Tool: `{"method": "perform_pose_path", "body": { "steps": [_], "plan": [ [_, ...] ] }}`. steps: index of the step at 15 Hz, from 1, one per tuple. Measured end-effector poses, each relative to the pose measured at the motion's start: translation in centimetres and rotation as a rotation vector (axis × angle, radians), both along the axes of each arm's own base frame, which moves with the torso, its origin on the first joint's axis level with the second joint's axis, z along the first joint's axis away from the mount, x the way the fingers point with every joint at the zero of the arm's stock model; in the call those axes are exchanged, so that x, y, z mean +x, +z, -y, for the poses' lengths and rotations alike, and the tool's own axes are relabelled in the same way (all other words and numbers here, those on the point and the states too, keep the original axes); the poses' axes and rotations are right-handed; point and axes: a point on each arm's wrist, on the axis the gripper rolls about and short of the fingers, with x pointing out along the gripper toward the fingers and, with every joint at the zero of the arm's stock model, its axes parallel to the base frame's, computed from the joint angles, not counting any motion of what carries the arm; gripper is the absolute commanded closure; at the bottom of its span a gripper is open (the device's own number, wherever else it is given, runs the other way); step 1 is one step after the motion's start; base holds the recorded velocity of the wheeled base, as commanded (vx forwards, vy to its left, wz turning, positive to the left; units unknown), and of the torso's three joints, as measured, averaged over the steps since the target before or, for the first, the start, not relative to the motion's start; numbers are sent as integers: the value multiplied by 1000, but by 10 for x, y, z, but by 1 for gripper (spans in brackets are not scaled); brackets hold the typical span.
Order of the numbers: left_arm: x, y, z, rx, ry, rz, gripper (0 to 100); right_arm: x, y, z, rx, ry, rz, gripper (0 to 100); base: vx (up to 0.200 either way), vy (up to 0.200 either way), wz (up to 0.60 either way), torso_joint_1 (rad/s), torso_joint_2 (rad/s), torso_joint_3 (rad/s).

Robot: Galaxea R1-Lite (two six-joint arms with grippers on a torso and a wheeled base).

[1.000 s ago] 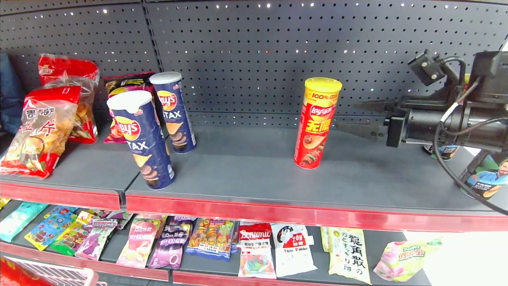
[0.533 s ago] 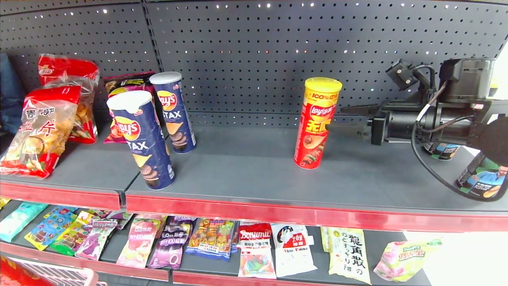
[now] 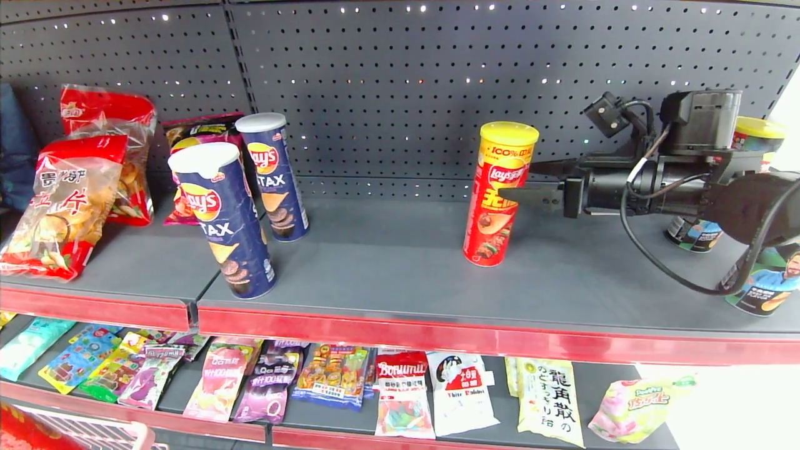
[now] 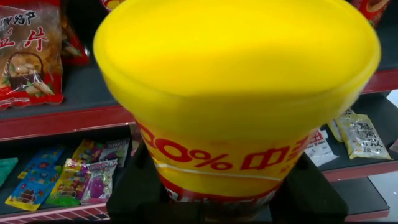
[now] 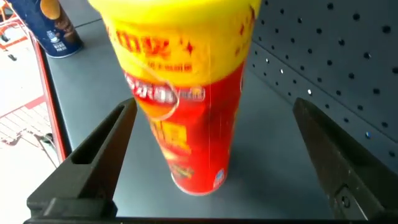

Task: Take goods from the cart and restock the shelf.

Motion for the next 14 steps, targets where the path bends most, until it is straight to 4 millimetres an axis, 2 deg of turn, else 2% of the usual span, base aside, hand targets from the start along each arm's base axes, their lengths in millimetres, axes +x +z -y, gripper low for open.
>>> {"method": "perform_pose_path", "body": {
  "steps": [12,13,14],
  "plan": [
    [0,0,0,0,0,0,100,15,2,-23,6,46,25,0,0,0,0,0,0,0],
    [0,0,0,0,0,0,100,16,2,-24,6,47,25,100,0,0,0,0,0,0],
    [0,0,0,0,0,0,100,17,1,-25,5,44,29,100,0,0,0,0,0,0]
  ]
}}
